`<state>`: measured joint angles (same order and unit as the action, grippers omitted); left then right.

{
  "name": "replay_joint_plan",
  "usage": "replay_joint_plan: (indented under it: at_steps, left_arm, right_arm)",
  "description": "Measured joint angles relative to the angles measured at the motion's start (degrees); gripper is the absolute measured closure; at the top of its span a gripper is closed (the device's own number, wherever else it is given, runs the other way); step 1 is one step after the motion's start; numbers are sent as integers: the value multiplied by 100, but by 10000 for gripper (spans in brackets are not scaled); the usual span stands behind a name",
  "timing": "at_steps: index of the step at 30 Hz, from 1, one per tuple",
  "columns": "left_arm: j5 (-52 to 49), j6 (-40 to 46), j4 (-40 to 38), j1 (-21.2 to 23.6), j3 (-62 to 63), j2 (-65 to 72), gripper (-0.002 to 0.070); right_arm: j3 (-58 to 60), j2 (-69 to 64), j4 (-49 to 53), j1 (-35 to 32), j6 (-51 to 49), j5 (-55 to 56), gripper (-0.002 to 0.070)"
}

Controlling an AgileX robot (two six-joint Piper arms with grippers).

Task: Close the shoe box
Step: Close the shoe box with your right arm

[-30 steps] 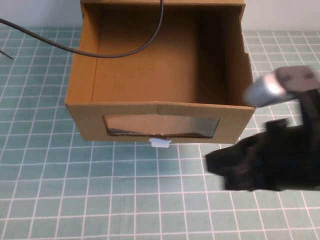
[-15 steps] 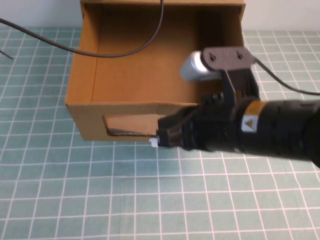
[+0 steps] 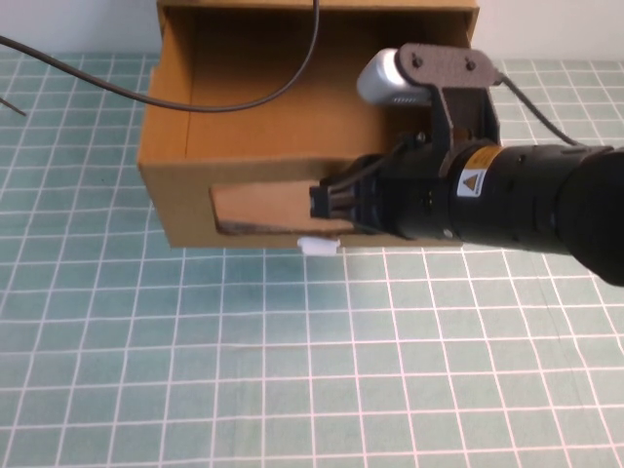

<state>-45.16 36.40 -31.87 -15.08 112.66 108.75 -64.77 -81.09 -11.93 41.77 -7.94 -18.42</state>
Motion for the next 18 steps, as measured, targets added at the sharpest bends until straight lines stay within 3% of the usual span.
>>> replay_joint_plan:
  at_steps: [18]
  left_arm:
    - [0, 0, 0, 0, 0, 0, 680]
  right_arm:
    - [-857, -686, 28, -380, 0, 401, 687]
